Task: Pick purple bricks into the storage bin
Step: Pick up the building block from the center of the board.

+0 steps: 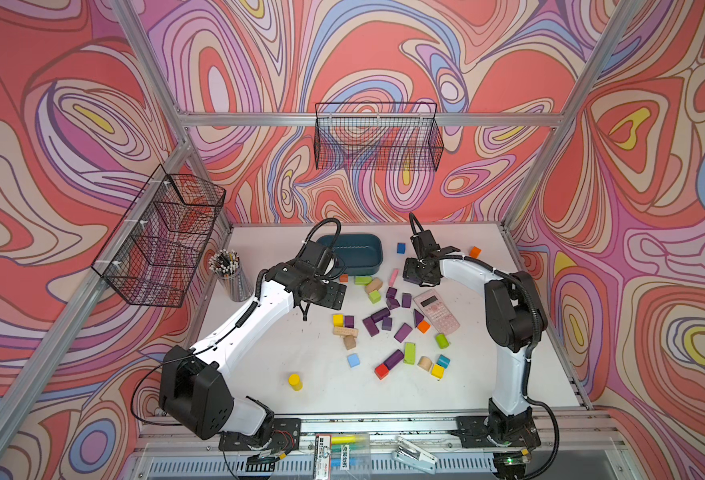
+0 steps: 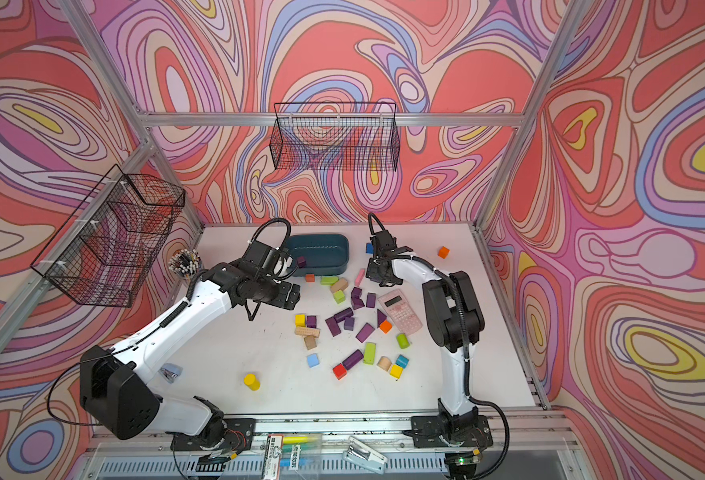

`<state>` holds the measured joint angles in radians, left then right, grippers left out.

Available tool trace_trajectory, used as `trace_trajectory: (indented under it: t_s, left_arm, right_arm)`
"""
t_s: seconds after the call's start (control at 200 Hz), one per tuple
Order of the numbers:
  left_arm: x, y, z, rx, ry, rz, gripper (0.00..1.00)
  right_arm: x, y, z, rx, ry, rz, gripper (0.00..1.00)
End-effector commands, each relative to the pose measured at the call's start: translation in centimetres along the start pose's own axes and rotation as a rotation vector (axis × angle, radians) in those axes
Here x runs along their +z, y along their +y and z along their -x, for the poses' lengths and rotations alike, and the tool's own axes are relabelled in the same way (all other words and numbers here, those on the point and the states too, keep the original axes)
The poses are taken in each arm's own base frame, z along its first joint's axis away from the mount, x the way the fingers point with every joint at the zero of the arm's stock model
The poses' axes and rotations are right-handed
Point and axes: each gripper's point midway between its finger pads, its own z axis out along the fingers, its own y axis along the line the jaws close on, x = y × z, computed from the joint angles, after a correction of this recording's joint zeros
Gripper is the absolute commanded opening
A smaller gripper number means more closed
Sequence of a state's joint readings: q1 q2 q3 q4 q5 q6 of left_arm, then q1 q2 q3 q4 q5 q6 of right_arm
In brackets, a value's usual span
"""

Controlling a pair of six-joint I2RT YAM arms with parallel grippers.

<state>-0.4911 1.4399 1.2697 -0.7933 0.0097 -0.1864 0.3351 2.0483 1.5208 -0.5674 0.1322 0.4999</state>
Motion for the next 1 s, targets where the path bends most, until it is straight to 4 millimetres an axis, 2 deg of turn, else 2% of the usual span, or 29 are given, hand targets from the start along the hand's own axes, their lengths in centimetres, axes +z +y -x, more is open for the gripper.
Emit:
trace_trajectory:
  t_s: [0.0,0.135,0.496,0.716,0.997]
  left_arm:
    - [-0.6,-0.2,0.5,0.049,-0.007,-0.003,0.93]
    - [-0.3,-0.5,0.8,0.057,-0.014,-0.017,0.94]
    - [-1.9,0.3,0.2,0.096,-0.07,0.013,1.0]
    - [-1.4,0.1,-0.7,0.108,-0.062,-0.022,1.0]
    - [-0.7,-0.5,-0.1,0.109,-0.09,-0.091,1.0]
  right_arm:
    - [0.5,-0.3,0.3,-0.022,0.011,-0.055,0.85]
    - [0.7,0.3,0.3,-0.031,0.018,-0.057,0.88]
    - [1.6,1.6,-1.0,-0.048,0.05,-0.13,0.86]
    - [2.0,1.2,-1.9,-0.024,0.057,-0.166,0.86]
    - [2.1,1.1,-2.2,0.016,0.046,-0.154,0.86]
